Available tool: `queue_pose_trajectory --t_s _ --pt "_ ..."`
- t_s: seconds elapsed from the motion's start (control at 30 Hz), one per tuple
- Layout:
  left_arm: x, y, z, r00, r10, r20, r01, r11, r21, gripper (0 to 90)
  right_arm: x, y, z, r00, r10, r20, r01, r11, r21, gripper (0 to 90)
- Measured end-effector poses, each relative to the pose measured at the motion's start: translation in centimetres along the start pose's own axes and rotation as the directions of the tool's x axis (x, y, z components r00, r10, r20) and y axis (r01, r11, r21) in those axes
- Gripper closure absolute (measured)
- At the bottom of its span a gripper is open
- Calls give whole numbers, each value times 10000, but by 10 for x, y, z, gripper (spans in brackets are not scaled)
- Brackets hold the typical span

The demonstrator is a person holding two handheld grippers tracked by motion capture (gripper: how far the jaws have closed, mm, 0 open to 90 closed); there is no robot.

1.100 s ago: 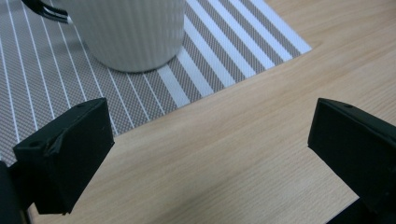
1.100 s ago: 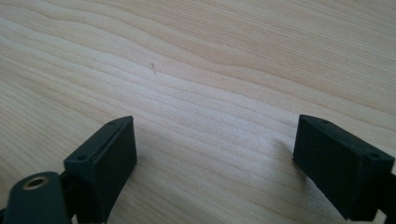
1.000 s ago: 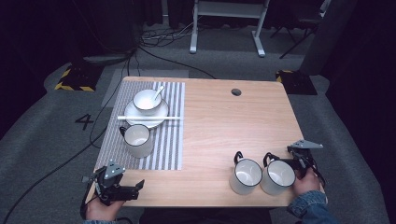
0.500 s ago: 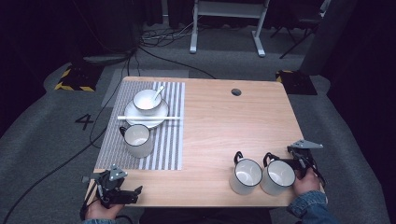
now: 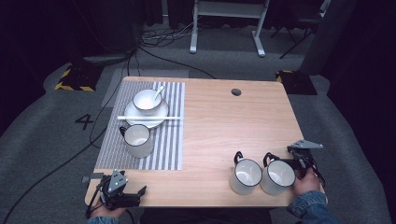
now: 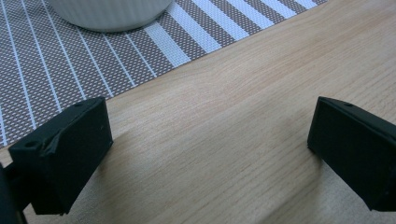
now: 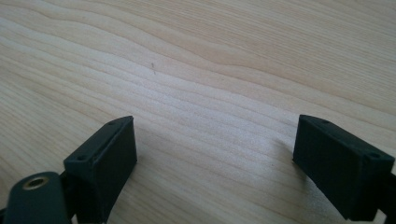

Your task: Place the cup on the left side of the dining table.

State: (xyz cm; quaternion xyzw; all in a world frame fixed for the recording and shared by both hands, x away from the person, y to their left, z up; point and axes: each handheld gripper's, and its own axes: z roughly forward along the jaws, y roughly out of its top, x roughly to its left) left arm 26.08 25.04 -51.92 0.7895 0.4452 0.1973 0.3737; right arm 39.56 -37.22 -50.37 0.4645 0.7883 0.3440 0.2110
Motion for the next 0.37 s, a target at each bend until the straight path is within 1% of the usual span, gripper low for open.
queue_pose_trajectory --t_s 0.37 --pt "0 -1 0 10000 2 -30 -3 10000 -69 2 0 0 0 10000 -2 0 2 10000 -1 136"
